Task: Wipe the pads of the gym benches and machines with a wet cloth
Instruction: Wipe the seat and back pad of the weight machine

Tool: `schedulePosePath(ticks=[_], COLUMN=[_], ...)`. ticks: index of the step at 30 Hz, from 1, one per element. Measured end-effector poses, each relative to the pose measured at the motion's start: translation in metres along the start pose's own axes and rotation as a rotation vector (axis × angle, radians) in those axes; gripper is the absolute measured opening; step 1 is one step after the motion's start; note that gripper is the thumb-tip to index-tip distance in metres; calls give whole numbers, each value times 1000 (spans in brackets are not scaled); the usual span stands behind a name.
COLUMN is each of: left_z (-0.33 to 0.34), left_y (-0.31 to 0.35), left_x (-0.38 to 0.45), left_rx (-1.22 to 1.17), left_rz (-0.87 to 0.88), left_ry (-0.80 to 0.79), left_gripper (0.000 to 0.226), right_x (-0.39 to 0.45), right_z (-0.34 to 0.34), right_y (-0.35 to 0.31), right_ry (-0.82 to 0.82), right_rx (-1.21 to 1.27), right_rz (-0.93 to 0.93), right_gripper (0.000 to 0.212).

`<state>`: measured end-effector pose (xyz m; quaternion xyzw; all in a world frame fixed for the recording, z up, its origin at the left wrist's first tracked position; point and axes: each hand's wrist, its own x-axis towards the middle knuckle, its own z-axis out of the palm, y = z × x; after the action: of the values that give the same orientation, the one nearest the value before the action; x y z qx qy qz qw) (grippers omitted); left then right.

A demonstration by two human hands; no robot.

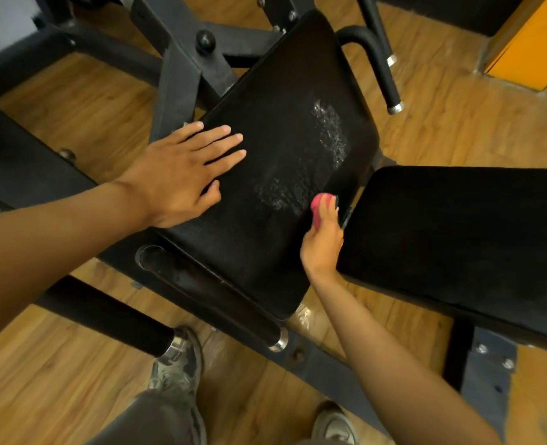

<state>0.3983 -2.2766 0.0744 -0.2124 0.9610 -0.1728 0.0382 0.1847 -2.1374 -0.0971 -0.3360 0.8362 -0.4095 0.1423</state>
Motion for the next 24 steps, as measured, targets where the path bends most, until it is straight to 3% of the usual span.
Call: schedulePosePath(ticks=[4,7,14,20,24], left_z=[2,5,12,9,10], left_y=[-1,0,0,-1,0], left_x=[0,0,2,2,1], left_rx=[-29,-47,-63,-61,-62], left_rz=[-14,-22,-34,-40,-44], left_ry=[15,5,18,19,26], left_gripper=[66,66,67,66,66], right_x=[85,131,231,187,120], right_z=[-1,-5,-12,-16,-5], right_y=[-6,-4,16,15,16], right_ry=[111,122,119,0,63], right_rx=[0,-32,82,-3,46], right_rz=[206,318,328,148,90], right_gripper=[45,40,36,54,54])
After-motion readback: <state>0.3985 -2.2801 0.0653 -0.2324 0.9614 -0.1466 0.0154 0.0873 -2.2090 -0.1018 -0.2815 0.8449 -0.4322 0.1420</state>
